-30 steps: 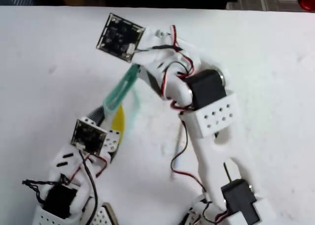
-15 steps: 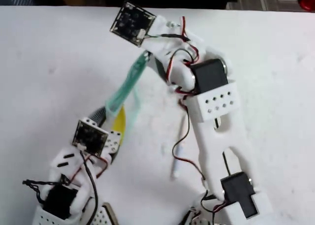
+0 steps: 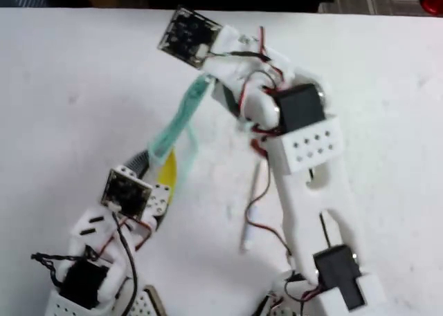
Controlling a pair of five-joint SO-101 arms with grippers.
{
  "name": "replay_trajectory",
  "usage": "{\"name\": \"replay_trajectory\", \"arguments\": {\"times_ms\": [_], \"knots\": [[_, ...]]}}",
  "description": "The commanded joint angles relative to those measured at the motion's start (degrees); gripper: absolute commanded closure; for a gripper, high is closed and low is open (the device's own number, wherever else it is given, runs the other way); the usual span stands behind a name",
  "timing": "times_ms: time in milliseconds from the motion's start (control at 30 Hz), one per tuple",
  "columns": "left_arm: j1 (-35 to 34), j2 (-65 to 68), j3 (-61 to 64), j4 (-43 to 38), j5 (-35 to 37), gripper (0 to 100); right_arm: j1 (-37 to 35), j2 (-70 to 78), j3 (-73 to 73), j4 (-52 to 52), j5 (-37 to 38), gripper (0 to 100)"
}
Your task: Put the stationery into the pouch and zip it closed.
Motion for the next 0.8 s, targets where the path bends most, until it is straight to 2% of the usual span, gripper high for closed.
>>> {"name": "replay_trajectory", "arguments": {"times_ms": [0,233,400,567,667,767], "knots": [[0.22,0.22,-0.44,1.41,-0.35,98,1.54,-5.67,-0.97,5.23,0.09,74.4],[0.22,0.22,-0.44,1.32,-0.35,98,1.63,-14.11,-0.97,16.40,0.18,74.5],[0.22,0.22,-0.44,1.58,-0.35,98,4.18,-16.40,1.05,17.89,-0.35,74.9],[0.13,0.22,-0.35,1.67,-0.35,98,9.71,-14.37,14.77,16.31,-1.32,85.1],[0.13,0.22,-0.35,1.67,-0.35,98,13.49,-12.09,24.97,10.77,-10.81,89.0],[0.13,0.22,-0.35,1.67,-0.35,98,15.60,-10.15,34.02,4.79,-22.42,86.8]]}}
